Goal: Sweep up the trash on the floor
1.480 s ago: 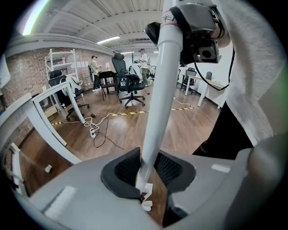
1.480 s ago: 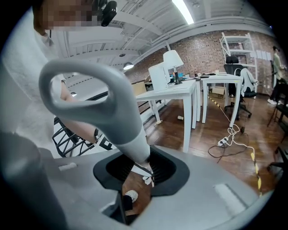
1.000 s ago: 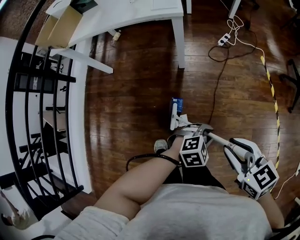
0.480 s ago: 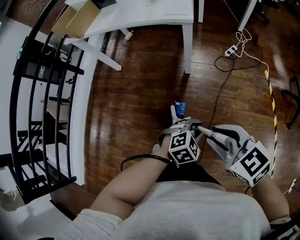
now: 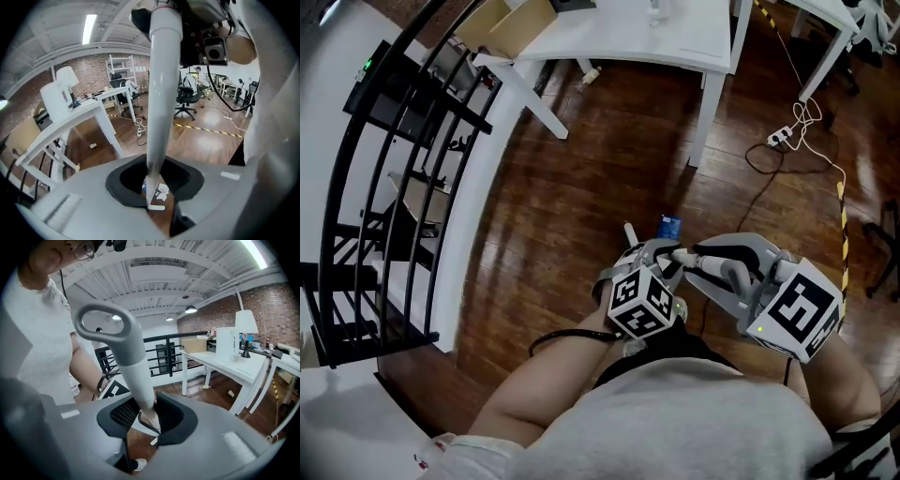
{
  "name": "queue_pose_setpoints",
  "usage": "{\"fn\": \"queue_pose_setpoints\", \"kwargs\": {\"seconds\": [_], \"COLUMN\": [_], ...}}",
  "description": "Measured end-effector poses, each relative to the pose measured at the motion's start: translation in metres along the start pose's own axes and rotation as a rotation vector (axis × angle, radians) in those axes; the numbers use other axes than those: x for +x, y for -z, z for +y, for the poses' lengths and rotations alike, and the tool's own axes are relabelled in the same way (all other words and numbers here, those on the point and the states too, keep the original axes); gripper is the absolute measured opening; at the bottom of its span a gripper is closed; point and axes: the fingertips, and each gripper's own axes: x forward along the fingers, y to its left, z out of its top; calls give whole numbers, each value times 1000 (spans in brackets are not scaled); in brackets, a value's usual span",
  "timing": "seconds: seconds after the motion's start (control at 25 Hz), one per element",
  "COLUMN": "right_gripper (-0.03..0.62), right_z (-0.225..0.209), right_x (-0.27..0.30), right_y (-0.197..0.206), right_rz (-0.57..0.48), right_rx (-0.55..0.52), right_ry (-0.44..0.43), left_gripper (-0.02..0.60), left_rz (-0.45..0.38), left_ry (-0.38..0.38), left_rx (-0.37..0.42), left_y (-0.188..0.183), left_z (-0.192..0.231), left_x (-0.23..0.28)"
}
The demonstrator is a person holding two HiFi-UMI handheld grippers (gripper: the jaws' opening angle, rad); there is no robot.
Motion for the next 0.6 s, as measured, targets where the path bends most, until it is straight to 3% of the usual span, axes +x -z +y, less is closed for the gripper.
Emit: {"fn": "queue_pose_setpoints", "kwargs": {"seconds": [0.36, 0.6], "right_gripper": [117, 121], "right_z": [108, 197], "right_x": [7, -2], "right_y": [3, 19], "right_rz": [-42, 2], "right_rx": [47, 30], "right_ry": [-47, -80], "left_gripper": [87, 88], "left_rz": [-18, -13], "left_ry": [-34, 7], "left_rx": [-15, -17], "left_y": [44, 67], "left_z": [-73, -150], "left_x": [-60, -102]}}
